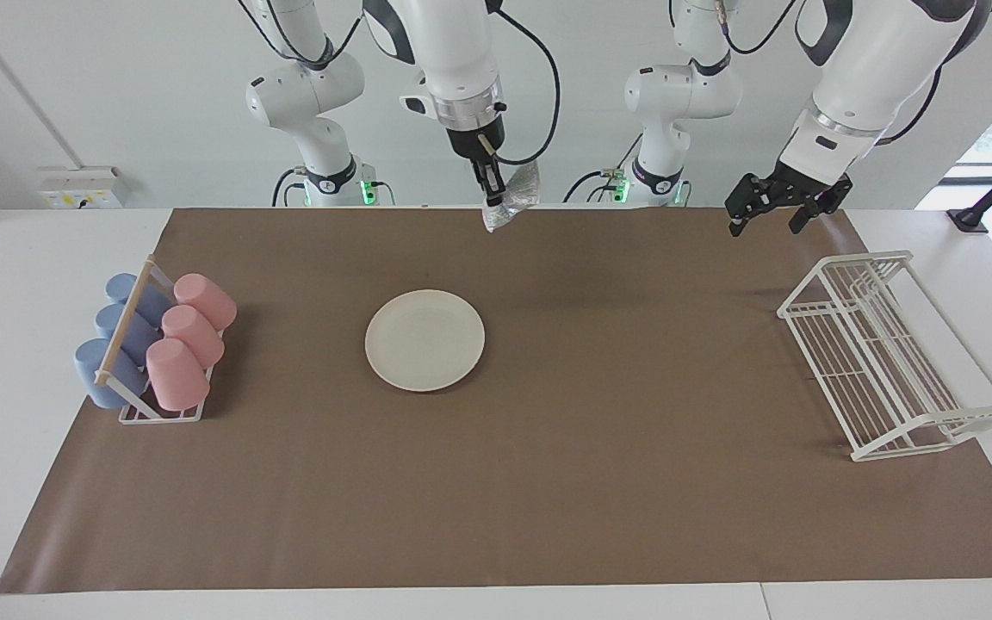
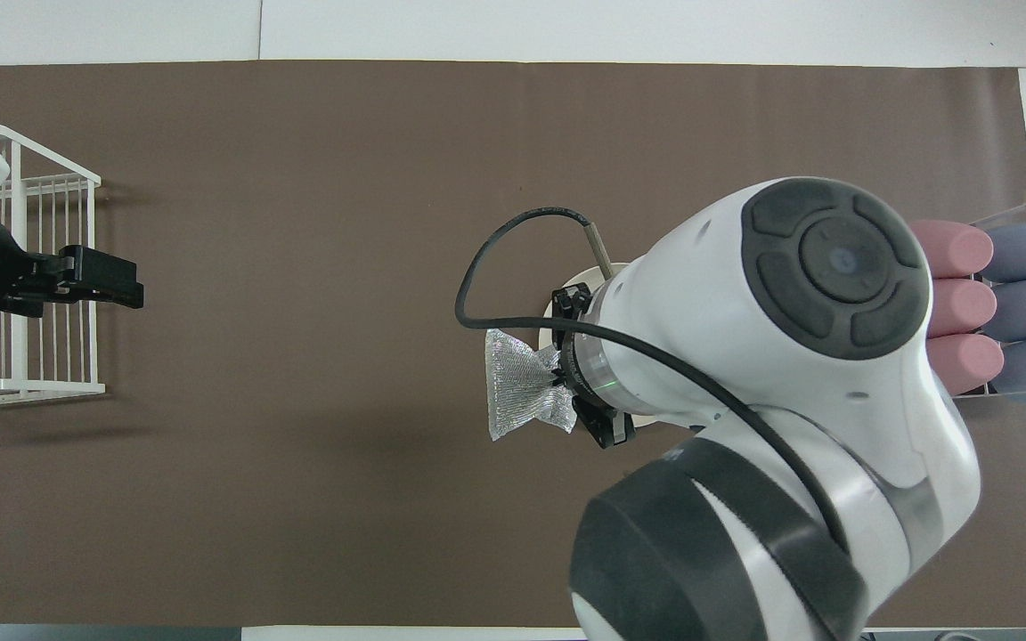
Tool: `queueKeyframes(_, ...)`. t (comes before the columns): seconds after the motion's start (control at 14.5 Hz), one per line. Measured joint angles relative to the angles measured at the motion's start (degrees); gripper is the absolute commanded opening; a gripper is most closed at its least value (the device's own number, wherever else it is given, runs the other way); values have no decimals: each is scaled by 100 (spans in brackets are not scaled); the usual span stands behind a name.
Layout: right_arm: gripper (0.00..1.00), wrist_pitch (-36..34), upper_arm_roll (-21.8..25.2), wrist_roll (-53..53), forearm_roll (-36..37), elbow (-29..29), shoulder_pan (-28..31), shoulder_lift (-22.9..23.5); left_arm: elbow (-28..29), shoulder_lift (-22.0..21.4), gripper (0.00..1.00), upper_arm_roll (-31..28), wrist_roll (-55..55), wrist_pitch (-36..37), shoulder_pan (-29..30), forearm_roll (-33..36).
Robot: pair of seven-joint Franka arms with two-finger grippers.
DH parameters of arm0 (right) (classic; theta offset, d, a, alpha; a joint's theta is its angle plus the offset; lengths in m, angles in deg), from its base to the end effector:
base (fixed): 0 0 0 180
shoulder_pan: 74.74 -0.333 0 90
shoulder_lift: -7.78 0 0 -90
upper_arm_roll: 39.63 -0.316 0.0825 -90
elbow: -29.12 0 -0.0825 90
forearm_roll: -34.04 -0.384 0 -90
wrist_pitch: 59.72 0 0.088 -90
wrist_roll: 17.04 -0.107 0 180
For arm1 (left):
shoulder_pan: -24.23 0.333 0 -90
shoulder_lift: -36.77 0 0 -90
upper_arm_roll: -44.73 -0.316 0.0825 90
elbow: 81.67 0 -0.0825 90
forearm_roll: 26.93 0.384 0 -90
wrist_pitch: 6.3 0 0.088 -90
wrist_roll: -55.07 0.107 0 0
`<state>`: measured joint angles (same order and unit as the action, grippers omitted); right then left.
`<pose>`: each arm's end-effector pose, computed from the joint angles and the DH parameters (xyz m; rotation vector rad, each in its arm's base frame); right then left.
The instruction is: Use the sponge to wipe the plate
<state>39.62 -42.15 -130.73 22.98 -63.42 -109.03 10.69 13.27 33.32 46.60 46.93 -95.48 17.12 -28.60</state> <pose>0.4572 0.3633 0.5910 -2.3386 1.9045 0.2574 0.5259 -0.0868 0.6154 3.1199 -0.0224 -0.0686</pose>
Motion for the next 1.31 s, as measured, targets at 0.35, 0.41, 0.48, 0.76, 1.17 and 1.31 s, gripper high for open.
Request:
queueKeyframes(0.35, 0, 647, -5, -867, 113, 161, -437, 485, 52, -1, 100, -96, -76, -90, 39, -686)
queueKeyframes(0.41, 0, 677, -5, -910, 124, 257, -452, 581, 131, -11, 100, -113, -75, -91, 81, -905)
queueKeyframes(0.48, 0, 677, 0, -923, 144, 337, -450, 643, 262, -39, 100, -134, -75, -112, 102, -1208)
queueKeyframes(0.76, 0, 672, 13, -924, 195, 438, -442, 681, 1110, -351, 100, -66, -62, -836, 8, -2555)
queueKeyframes(1.17, 0, 668, 13, -924, 202, 444, -442, 681, 1893, -643, 100, -12, 767, -1496, -343, -4946)
queueKeyframes(1.31, 0, 668, 13, -924, 202, 445, -442, 681, 1981, -634, 100, -15, 1147, -1498, -381, -5289)
